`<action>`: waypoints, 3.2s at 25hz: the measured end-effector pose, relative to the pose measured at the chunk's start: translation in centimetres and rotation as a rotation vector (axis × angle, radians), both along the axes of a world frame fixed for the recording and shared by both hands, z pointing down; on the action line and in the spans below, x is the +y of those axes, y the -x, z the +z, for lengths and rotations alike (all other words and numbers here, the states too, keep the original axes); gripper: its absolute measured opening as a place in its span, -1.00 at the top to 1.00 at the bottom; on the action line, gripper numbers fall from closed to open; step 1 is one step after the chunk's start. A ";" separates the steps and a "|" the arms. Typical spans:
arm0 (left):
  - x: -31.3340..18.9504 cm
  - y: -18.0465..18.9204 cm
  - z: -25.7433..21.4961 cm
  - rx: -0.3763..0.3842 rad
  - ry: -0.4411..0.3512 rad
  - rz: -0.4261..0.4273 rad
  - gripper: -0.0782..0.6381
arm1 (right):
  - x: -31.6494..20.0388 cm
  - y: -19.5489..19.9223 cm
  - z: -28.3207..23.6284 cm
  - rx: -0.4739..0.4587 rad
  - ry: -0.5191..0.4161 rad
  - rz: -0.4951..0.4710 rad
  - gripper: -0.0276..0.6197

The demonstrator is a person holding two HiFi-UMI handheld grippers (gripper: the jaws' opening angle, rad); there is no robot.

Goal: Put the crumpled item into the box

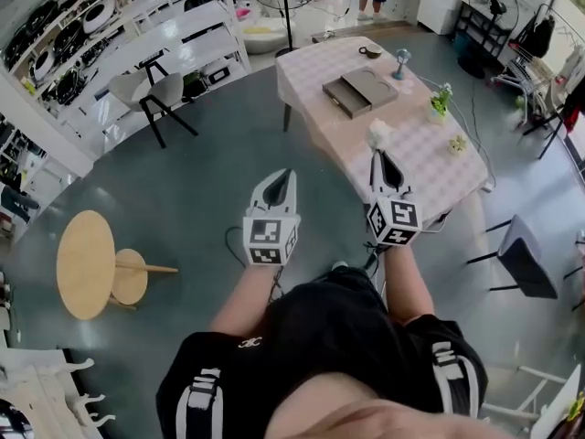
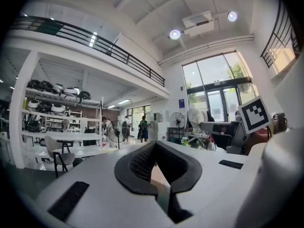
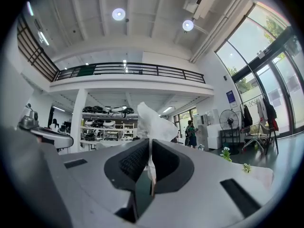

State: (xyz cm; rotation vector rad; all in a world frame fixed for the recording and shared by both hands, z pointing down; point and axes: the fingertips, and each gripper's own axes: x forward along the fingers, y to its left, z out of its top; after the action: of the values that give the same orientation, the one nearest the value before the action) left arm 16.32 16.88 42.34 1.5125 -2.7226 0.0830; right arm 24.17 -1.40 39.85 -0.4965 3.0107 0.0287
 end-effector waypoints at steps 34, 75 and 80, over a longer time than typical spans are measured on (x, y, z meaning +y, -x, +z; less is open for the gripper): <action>-16.6 38.8 4.0 0.084 0.051 0.058 0.81 | -17.0 38.5 4.6 0.113 0.059 0.055 0.85; -45.1 48.0 3.5 0.023 0.061 0.840 0.81 | -31.3 40.1 7.4 0.163 0.098 0.734 0.85; -46.0 48.2 3.8 0.026 0.065 0.875 0.81 | -31.7 40.8 8.6 0.209 0.098 0.753 0.85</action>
State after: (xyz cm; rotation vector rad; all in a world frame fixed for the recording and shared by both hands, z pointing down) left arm -31.87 -29.12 46.13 2.5007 -1.8056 0.1577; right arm -16.68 -33.09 48.40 -1.6875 2.8141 -0.0179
